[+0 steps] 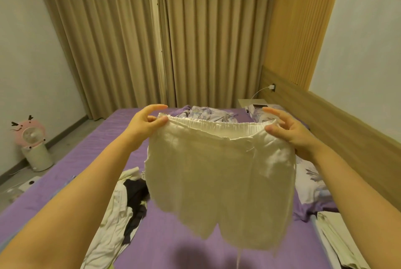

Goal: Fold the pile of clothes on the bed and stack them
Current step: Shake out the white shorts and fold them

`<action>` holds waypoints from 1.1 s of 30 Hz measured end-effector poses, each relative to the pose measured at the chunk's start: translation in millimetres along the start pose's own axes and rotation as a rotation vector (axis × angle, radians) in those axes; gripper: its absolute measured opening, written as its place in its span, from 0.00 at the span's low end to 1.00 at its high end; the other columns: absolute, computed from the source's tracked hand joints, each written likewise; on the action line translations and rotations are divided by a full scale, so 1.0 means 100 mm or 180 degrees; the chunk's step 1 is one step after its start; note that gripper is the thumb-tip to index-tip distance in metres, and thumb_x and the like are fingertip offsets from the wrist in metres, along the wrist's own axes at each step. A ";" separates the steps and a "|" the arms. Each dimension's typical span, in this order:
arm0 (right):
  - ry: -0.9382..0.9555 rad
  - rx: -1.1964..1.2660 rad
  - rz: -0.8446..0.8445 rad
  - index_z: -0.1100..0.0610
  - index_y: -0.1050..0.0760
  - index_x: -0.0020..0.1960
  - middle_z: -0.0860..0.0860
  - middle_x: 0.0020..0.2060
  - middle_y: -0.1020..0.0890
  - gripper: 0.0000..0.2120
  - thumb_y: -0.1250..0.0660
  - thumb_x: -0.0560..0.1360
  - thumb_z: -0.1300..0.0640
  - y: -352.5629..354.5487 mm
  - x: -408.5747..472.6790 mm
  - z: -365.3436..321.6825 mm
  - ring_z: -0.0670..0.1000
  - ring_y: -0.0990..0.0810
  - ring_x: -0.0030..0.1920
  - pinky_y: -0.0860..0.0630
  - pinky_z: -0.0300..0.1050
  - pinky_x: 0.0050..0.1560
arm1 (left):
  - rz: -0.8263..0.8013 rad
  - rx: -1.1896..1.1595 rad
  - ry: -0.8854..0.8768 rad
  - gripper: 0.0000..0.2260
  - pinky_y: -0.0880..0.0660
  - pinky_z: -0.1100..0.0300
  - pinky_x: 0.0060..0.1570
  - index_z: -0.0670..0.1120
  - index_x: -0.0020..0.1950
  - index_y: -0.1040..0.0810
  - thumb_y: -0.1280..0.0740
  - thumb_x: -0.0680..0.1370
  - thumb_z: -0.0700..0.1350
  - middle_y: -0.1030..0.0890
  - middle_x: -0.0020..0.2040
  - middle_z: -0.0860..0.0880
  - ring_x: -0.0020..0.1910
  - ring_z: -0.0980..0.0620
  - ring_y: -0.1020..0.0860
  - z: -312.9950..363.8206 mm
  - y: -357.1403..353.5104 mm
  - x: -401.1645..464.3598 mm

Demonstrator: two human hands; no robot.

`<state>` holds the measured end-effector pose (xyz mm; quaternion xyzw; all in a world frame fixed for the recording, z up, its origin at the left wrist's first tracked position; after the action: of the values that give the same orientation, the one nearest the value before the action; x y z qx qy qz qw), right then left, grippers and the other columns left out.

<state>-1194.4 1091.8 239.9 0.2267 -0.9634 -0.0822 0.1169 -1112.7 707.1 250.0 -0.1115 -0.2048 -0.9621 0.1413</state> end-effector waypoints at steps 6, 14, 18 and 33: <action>-0.0195 -0.0769 -0.0072 0.52 0.21 0.44 0.50 0.48 0.21 0.13 0.24 0.63 0.50 0.00 -0.03 -0.04 0.50 0.20 0.46 0.22 0.41 0.41 | -0.0036 0.0331 -0.0098 0.08 0.24 0.48 0.44 0.59 0.56 0.23 0.36 0.80 0.48 0.21 0.42 0.34 0.40 0.44 0.25 0.01 0.02 0.03; -0.0051 -0.0662 0.0393 0.60 0.29 0.43 0.56 0.36 0.28 0.08 0.30 0.73 0.58 -0.03 -0.01 -0.07 0.49 0.29 0.37 0.31 0.39 0.36 | 0.0236 0.0482 0.0000 0.08 0.25 0.57 0.48 0.46 0.56 0.22 0.37 0.80 0.45 0.19 0.52 0.46 0.52 0.49 0.22 -0.03 0.02 0.10; -0.0039 -0.0820 0.0705 0.58 0.29 0.42 0.51 0.33 0.29 0.08 0.29 0.73 0.59 -0.06 0.06 -0.05 0.46 0.31 0.34 0.33 0.38 0.35 | 0.0365 0.0515 0.0018 0.05 0.27 0.62 0.40 0.50 0.51 0.22 0.37 0.80 0.45 0.20 0.47 0.51 0.45 0.55 0.23 -0.02 -0.03 0.10; -0.0942 0.0694 0.1223 0.59 0.30 0.34 0.54 0.27 0.29 0.12 0.37 0.77 0.64 -0.79 0.19 -0.08 0.49 0.28 0.24 0.32 0.36 0.25 | 0.0687 0.0113 0.0323 0.11 0.29 0.57 0.39 0.48 0.63 0.32 0.42 0.80 0.43 0.25 0.47 0.51 0.43 0.53 0.25 0.18 -0.75 -0.05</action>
<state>-1176.0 1012.8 234.6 0.0364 -0.9986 0.0135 -0.0370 -1128.8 781.3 237.5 -0.0815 -0.2013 -0.9420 0.2561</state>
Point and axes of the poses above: each hand's wrist, its own x-axis towards the middle knuckle, its own y-axis out of the back of the hand, z = x × y, the point moved 3 cm from there along x, towards the middle knuckle
